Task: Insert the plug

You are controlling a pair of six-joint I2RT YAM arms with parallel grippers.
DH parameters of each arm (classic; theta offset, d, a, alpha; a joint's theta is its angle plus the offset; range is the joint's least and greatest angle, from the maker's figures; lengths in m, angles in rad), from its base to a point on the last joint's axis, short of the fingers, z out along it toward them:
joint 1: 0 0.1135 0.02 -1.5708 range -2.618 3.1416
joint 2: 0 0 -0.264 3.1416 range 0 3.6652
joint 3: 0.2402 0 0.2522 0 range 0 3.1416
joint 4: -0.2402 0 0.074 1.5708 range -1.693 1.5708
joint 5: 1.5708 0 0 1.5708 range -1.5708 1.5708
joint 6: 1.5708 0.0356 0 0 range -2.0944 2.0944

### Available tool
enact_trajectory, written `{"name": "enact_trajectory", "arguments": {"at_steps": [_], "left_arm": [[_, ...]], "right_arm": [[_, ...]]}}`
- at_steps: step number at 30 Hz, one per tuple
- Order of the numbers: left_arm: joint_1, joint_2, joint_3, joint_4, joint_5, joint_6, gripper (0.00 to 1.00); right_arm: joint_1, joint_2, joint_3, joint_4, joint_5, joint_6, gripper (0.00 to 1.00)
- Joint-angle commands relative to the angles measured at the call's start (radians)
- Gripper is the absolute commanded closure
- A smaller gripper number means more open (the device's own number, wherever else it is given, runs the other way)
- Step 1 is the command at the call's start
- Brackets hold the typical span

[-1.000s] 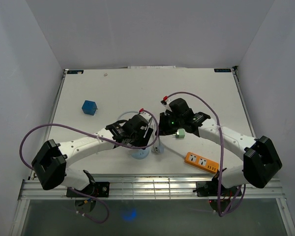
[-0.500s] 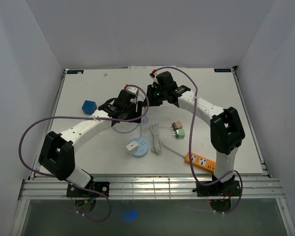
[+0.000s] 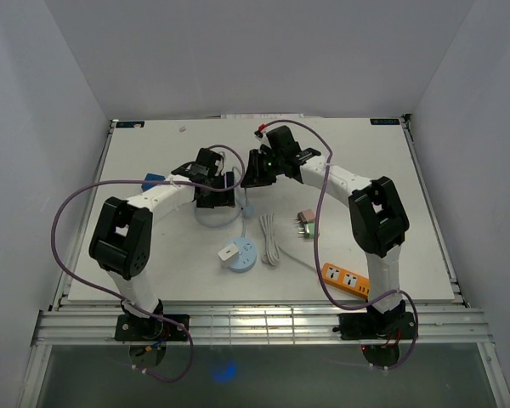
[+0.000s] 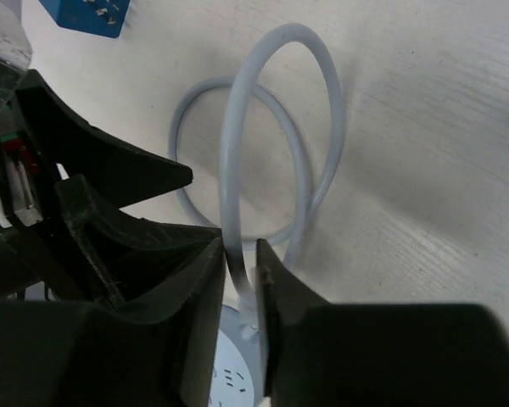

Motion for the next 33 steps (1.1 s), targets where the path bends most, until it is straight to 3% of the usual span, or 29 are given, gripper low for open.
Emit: {"name": "enact_trajectory", "arguments": {"at_steps": [1, 2, 3, 6, 9, 21, 27, 33], "left_arm": [[0.004, 0.005, 0.026, 0.063, 0.088, -0.041, 0.22], [0.006, 0.025, 0.037, 0.071, 0.088, -0.058, 0.21], [0.012, 0.035, 0.041, 0.074, 0.083, -0.066, 0.21], [0.025, 0.065, 0.058, 0.101, 0.071, -0.093, 0.21], [0.033, 0.089, 0.075, 0.129, 0.071, -0.121, 0.21], [0.035, 0.195, 0.12, 0.221, 0.094, -0.19, 0.21], [0.033, 0.25, 0.179, 0.166, 0.006, -0.21, 0.26], [0.001, 0.304, 0.222, 0.143, -0.101, -0.192, 0.55]], "right_arm": [[0.004, 0.006, -0.017, 0.046, -0.036, -0.004, 0.69], [-0.001, 0.004, -0.025, 0.046, -0.033, -0.011, 0.63], [-0.004, -0.001, -0.035, 0.047, -0.026, -0.014, 0.51], [-0.021, -0.033, -0.092, 0.061, -0.009, -0.028, 0.35], [-0.036, -0.082, -0.172, 0.093, -0.001, -0.039, 0.28], [-0.13, -0.267, -0.374, 0.145, 0.008, -0.062, 0.24], [-0.14, -0.349, -0.436, 0.158, 0.014, -0.065, 0.24], [-0.15, -0.396, -0.473, 0.161, 0.004, -0.067, 0.25]]}}
